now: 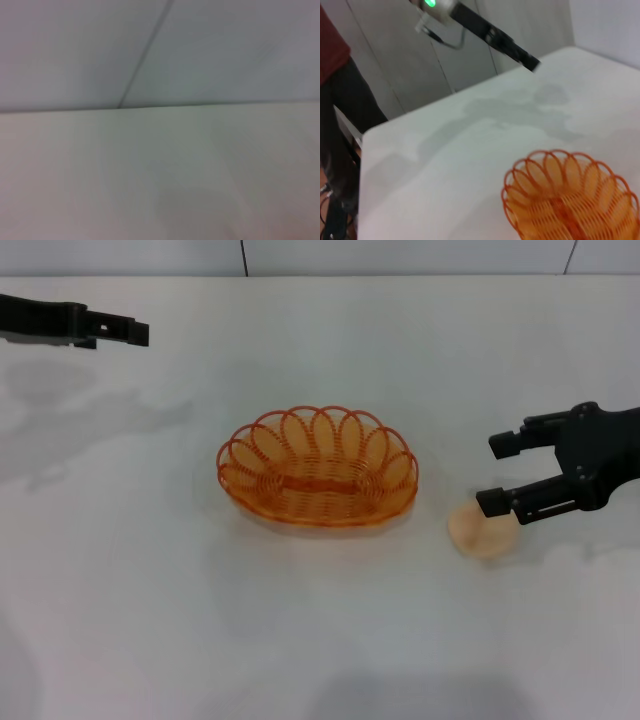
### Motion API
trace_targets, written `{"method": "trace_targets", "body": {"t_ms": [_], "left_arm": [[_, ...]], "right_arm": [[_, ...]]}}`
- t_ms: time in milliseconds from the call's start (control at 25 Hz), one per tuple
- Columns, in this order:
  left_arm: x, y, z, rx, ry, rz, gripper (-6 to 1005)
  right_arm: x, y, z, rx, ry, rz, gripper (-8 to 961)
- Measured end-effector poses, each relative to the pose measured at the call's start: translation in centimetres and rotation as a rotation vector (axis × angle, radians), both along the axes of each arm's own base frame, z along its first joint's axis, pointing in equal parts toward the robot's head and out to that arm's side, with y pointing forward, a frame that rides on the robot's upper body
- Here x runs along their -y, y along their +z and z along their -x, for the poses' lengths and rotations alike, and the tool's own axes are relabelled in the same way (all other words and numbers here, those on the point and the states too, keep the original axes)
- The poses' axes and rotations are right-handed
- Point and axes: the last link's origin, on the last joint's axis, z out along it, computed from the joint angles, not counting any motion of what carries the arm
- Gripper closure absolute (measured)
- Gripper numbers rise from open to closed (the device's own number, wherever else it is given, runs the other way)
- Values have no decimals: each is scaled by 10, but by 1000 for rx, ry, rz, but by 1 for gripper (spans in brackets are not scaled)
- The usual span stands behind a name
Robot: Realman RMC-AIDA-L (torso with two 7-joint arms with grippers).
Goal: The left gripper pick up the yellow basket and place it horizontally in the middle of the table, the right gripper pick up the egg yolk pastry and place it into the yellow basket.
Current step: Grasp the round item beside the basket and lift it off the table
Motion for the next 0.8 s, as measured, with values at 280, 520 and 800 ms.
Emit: {"method": "trace_targets", "body": {"t_ms": [280, 520, 800], "left_arm": [[13, 5, -26, -105, -253, 118, 113], [25, -10, -41, -107, -364, 249, 113], [37, -32, -52, -114, -427, 379, 113]], "right_arm": [[-5, -2, -1, 42, -45, 8, 129], [-13, -8, -1, 96, -70, 8, 131], [-23, -20, 0, 160, -89, 28, 133]]}}
